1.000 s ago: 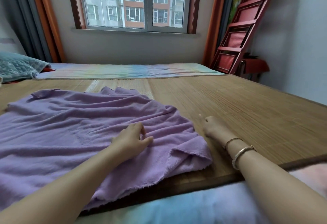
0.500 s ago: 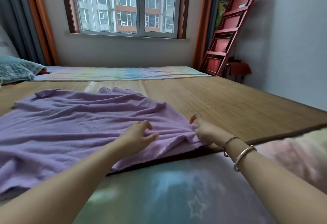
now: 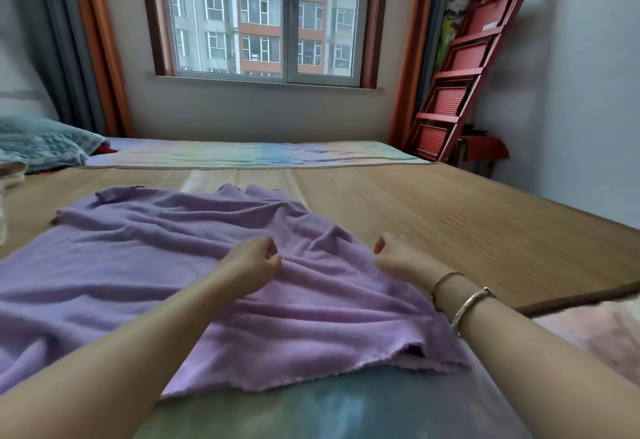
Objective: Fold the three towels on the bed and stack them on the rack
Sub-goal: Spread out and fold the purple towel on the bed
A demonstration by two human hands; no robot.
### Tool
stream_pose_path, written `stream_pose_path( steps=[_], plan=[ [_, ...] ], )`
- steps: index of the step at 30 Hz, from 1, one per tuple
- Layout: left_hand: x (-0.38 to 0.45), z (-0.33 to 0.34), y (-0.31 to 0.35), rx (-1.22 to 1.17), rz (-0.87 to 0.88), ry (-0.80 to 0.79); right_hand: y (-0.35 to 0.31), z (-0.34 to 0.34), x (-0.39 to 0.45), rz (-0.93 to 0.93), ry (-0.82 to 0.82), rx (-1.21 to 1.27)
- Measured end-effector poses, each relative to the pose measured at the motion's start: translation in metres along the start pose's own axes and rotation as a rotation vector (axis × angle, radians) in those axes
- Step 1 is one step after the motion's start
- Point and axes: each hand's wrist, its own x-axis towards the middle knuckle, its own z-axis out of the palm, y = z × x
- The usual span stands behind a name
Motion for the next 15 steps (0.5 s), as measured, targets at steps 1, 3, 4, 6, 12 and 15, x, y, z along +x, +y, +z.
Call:
stream_pose_path(
  steps=[1, 3, 4, 6, 12, 15],
  plan=[
    [0.014, -0.002, -0.01, 0.001, -0.028, 0.02, -0.009, 0.005, 0.019, -0.011, 0.009, 0.042],
    [0.046, -0.005, -0.031, 0.02, -0.067, 0.047, -0.027, 0.015, 0.06, -0.03, 0.027, 0.119],
    [0.062, -0.007, -0.041, 0.031, -0.079, 0.059, -0.036, 0.02, 0.079, -0.039, 0.041, 0.145],
    [0.095, -0.009, -0.063, 0.018, -0.112, 0.094, -0.055, 0.033, 0.122, -0.051, 0.064, 0.194],
    [0.155, 0.007, -0.108, 0.068, -0.096, 0.004, -0.087, 0.071, 0.206, 0.001, -0.122, 0.333],
    [0.171, 0.015, -0.12, 0.041, -0.118, 0.031, -0.106, 0.085, 0.224, -0.061, -0.194, 0.54]
  ],
)
